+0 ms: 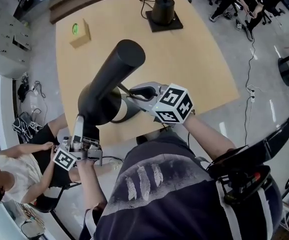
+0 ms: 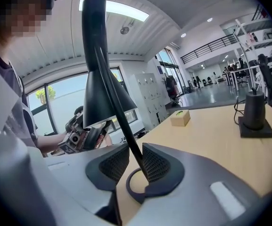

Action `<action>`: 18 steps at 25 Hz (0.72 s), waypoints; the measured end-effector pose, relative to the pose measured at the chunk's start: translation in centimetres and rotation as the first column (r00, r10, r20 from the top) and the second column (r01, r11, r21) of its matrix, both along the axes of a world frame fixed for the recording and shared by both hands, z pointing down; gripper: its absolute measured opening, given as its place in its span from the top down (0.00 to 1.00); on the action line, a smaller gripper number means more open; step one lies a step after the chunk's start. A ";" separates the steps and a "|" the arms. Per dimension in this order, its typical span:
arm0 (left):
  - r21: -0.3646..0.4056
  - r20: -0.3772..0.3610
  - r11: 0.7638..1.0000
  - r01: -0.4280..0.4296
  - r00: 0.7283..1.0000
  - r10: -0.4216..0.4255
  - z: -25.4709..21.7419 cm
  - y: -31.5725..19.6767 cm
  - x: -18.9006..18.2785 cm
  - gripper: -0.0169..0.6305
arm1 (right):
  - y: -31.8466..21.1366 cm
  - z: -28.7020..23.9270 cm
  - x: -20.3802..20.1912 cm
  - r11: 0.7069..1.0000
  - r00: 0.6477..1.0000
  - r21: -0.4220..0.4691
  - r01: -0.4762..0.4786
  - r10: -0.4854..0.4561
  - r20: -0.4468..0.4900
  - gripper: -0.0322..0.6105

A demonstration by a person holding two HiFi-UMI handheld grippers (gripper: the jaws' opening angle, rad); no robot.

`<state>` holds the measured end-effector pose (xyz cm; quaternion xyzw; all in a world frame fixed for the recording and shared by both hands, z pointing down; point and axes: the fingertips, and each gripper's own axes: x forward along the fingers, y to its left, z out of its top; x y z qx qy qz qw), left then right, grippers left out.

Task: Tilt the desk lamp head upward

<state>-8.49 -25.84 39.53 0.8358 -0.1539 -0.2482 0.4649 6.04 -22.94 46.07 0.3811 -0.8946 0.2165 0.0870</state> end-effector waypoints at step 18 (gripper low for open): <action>0.044 -0.092 0.992 0.118 0.989 -0.114 -2.2 -1.2 -1.9 0.62 | 0.2 0.5 0.5 0.999 0.998 0.013 0.036 -0.036 0.047 0.81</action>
